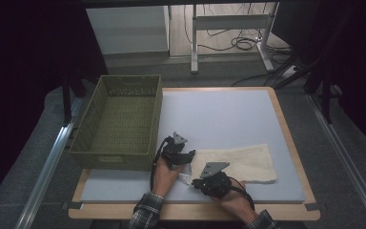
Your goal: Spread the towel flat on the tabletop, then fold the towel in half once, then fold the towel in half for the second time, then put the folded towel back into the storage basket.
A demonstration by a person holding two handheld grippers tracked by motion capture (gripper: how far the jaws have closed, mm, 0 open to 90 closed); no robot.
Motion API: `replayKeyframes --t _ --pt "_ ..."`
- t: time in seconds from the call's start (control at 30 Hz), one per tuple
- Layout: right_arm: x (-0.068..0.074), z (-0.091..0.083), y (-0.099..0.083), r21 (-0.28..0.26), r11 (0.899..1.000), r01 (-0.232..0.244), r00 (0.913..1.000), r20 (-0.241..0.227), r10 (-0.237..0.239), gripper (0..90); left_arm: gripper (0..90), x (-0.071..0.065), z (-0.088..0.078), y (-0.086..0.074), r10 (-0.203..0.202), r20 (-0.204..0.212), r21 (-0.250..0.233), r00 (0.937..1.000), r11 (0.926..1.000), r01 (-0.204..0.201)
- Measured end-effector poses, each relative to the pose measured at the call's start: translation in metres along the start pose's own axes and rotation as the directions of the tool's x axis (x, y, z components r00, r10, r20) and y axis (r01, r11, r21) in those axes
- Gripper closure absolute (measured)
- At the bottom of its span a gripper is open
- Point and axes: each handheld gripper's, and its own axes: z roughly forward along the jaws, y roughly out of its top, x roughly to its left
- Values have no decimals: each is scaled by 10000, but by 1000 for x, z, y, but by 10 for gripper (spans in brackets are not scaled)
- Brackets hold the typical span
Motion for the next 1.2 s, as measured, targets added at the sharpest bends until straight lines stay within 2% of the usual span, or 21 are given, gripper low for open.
replayKeyframes --t 0.1,0.17,0.23,0.33,0.43,0.53,0.83,1.2 --pt "0 0 1 28 10000 -26 10000 2 26 847 500 -1 -1 0 129 63 -49 9999 9999 -128" --pt "1 -1 1 42 10000 9 10000 37 -9 848 631 -4 -1 0 683 357 -81 9970 9976 -681" --pt "1 -1 2 31 10000 -25 10000 13 25 849 752 -6 -2 0 966 527 -64 9939 9953 -964" --pt "-1 -3 2 -51 9999 -165 9998 -107 164 850 844 -8 -2 0 885 642 -68 9940 9961 -882" --pt "-3 -9 4 -231 9994 -262 9994 -218 257 850 862 -7 -4 2 642 940 -256 9935 9977 -620" --pt "-4 -16 6 -392 9988 -303 9993 -242 294 850 867 -8 -8 7 564 1150 -439 9918 9977 -516" --pt "-6 -38 5 -869 9957 -310 9995 -134 300 850 868 -18 -16 24 835 1363 -751 9871 9944 -737" --pt "-19 -74 -4 -1459 9866 -730 9967 231 772 850 868 -35 -12 45 1212 1608 -1018 9795 9892 -1057"
